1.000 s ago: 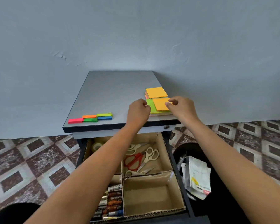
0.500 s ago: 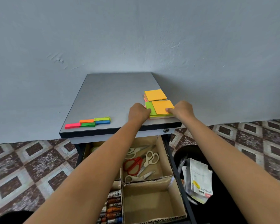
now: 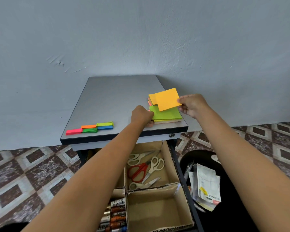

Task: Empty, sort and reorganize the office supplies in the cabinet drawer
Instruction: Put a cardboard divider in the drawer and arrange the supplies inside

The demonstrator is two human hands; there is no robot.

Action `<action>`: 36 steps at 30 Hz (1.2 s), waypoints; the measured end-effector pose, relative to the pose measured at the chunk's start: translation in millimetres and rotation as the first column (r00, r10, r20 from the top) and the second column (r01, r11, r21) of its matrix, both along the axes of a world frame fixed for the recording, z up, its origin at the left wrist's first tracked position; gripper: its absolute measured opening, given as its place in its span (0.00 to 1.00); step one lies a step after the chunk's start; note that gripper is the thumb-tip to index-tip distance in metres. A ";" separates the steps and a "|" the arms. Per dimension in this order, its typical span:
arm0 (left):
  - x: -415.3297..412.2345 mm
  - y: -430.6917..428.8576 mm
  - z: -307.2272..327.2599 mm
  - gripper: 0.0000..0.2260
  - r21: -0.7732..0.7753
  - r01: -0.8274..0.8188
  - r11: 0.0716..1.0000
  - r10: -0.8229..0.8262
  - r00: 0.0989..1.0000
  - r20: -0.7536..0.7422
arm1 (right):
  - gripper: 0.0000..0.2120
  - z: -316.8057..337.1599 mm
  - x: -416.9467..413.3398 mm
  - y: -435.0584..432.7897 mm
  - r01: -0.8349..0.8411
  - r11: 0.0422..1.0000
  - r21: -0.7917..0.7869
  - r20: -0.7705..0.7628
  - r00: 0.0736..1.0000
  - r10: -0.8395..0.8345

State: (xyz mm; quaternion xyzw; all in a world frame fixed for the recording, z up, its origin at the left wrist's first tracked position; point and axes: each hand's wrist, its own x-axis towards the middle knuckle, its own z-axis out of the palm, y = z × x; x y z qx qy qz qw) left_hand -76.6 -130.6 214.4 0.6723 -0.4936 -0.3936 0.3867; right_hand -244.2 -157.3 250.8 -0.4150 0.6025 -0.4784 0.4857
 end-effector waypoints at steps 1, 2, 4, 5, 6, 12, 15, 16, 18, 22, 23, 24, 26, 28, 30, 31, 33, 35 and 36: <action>0.4 -0.6 0.0 0.04 0.003 -0.006 1.000 0.006 1.000 -0.006 | 0.10 1.0 2.9 -4.7 0.000 1.000 0.003 -0.004 1.000 0.000; 0.7 -1.5 -0.2 0.04 0.004 -0.013 1.000 0.013 1.000 -0.013 | 0.08 1.5 6.9 -10.3 0.003 1.000 0.005 -0.018 1.000 -0.003; 1.1 -2.9 -1.5 0.05 0.013 -0.021 1.000 0.021 0.999 -0.027 | 0.03 1.8 16.2 -23.0 0.025 1.000 -0.003 -0.055 0.998 -0.025; 1.5 -3.7 -1.9 0.06 0.018 -0.018 1.000 0.018 0.999 -0.029 | 0.03 2.8 21.6 -28.3 0.034 0.999 -0.012 -0.077 0.996 -0.035; 1.8 -3.9 -2.2 0.06 0.021 -0.014 1.000 0.014 0.999 -0.029 | 0.03 2.9 25.9 -34.5 0.044 0.999 -0.022 -0.103 0.994 -0.046; 5.2 -4.6 2.3 0.08 0.036 0.016 0.999 -0.014 0.999 -0.051 | 0.11 2.4 40.8 -56.4 0.084 0.990 -0.113 -0.425 0.897 -0.125; 5.4 -6.1 2.7 0.09 0.045 0.022 0.999 -0.019 0.998 -0.057 | 0.07 -3.5 40.3 -55.7 0.089 0.985 -0.150 -0.598 0.785 -0.162; 5.3 -6.6 3.0 0.08 0.045 0.020 0.999 -0.018 0.998 -0.060 | 0.09 -6.7 39.3 -54.8 0.083 0.985 -0.153 -0.623 0.765 -0.162; 4.6 -7.4 3.4 0.08 0.044 0.016 0.999 -0.014 0.998 -0.061 | 0.09 -13.0 38.0 -53.2 0.067 0.983 -0.171 -0.643 0.748 -0.163; 2.1 -9.1 1.5 0.07 0.040 0.013 0.999 -0.010 0.998 -0.057 | 0.09 -17.4 37.5 -51.3 0.027 0.985 -0.170 -0.670 0.729 -0.136; 2.0 -9.5 0.6 0.06 0.038 0.013 0.999 -0.011 0.999 -0.053 | 0.10 -17.2 35.7 -51.4 0.025 0.986 -0.167 -0.656 0.744 -0.130; 1.2 -9.0 0.4 0.05 0.039 0.011 0.999 -0.008 0.998 -0.056 | 0.11 -16.3 32.1 -50.9 0.028 0.986 -0.162 -0.633 0.764 -0.126; 1.0 -8.0 1.7 0.03 0.050 -0.007 0.999 0.011 0.996 -0.083 | 0.13 -13.3 23.6 -49.2 0.041 0.988 -0.150 -0.586 0.801 -0.122; 0.9 -7.0 4.3 0.04 0.064 -0.024 0.998 0.031 0.992 -0.126 | 0.13 -12.7 13.6 -47.1 0.030 0.992 -0.126 -0.537 0.839 -0.093; 0.0 -6.7 6.1 0.06 0.079 -0.036 0.996 0.048 0.986 -0.161 | 0.11 -13.2 6.1 -40.8 -0.006 0.996 -0.093 -0.501 0.864 -0.042; -0.5 -6.9 6.6 0.07 0.086 -0.039 0.996 0.053 0.984 -0.168 | 0.08 -14.3 2.0 -37.8 -0.019 0.998 -0.065 -0.507 0.862 -0.017; -1.9 -6.2 7.5 0.06 0.093 -0.051 0.994 0.066 0.984 -0.166 | 0.13 -18.6 -5.6 -31.9 -0.030 0.999 -0.013 -0.534 0.845 0.018; -3.5 -5.8 7.7 0.05 0.086 -0.065 0.994 0.077 0.986 -0.149 | 0.14 -22.7 -10.1 -23.7 -0.037 0.999 0.024 -0.533 0.845 0.044; -4.1 -5.9 7.8 0.04 0.081 -0.071 0.994 0.081 0.987 -0.138 | 0.14 -24.5 -10.6 -19.8 -0.045 0.998 0.045 -0.534 0.843 0.062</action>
